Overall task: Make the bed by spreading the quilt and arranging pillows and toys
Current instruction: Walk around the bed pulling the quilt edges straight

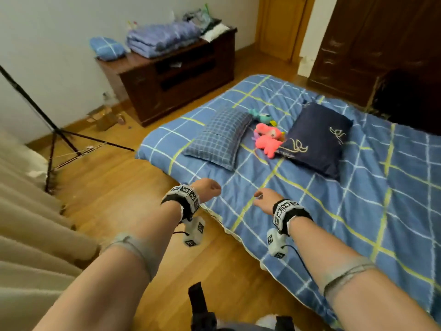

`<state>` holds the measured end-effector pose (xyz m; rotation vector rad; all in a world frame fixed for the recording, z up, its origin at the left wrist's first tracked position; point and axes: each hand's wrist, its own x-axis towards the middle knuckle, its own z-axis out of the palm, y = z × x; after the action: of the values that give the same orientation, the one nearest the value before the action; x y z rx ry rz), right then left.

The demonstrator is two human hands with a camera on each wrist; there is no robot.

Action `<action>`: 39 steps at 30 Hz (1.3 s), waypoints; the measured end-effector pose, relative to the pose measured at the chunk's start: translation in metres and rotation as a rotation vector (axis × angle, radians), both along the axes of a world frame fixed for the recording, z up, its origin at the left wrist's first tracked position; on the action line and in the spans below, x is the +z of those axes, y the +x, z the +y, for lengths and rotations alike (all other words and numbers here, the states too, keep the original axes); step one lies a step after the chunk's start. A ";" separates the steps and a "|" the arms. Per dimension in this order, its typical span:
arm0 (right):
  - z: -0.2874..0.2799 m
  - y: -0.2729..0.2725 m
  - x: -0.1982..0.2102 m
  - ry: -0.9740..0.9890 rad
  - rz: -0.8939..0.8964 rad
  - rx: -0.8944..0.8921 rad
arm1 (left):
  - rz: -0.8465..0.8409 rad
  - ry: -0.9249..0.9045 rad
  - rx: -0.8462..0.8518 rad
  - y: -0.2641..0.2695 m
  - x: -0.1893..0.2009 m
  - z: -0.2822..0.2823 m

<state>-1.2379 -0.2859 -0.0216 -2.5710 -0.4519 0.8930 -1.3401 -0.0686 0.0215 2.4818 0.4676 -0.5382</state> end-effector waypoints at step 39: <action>0.184 0.143 -0.464 -0.477 -0.039 -0.378 | 0.183 0.420 -0.802 0.285 -0.495 0.166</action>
<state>-1.0948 -0.1014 -0.4853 -2.9527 0.2721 0.8915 -1.0548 0.0979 -0.4738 2.9926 -0.4391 -1.0666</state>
